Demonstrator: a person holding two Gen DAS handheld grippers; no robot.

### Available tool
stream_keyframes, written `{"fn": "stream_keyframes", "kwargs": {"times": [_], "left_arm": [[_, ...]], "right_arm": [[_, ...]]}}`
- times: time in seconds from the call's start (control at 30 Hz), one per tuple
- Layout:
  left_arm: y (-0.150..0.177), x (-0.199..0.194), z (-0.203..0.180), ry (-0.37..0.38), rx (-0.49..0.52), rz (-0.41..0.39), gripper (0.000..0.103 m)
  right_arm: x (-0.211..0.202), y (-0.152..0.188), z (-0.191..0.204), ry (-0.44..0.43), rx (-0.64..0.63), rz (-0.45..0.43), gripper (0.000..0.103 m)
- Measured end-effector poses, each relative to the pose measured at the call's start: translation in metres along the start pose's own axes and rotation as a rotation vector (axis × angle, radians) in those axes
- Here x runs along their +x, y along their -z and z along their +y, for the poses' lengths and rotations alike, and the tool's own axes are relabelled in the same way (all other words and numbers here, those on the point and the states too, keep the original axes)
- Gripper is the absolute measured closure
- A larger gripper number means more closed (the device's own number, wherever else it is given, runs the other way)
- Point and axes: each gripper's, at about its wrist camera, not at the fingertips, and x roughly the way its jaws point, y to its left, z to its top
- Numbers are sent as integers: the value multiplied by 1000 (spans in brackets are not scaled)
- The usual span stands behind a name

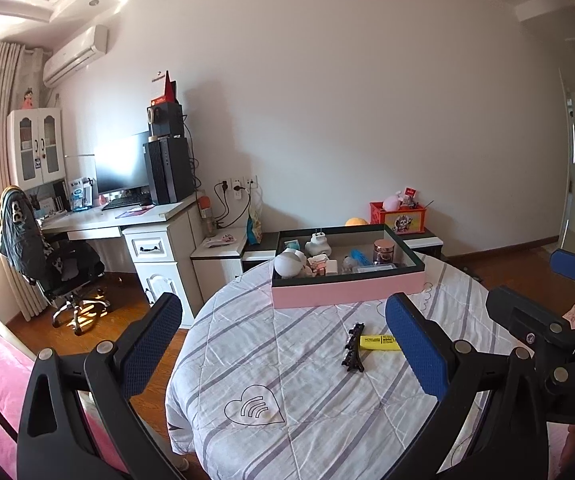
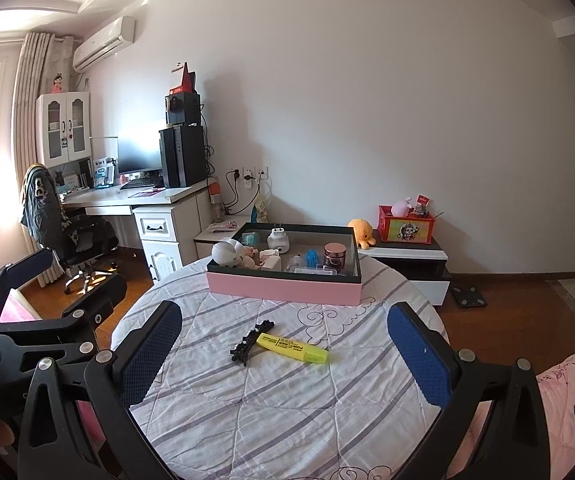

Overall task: Organize rigid objects
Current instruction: 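Withdraw both grippers from the pink box back over the bed, then grasp the black hair clip with the left gripper while the right grasps the yellow highlighter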

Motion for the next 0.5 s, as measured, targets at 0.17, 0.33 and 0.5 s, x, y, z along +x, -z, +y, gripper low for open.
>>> {"fn": "stream_keyframes", "kwargs": {"times": [0.17,0.33,0.5], "left_arm": [[3,23,-10,9,31,43,0],[16,56,-19,24,44,117,0],[39,100,-27,70,49,249,0]], "right_arm": [[19,6,-12,3,16,40,0],[49,18,-23,6,35,108,0],[88,37,-33,1,38,203,0]]}}
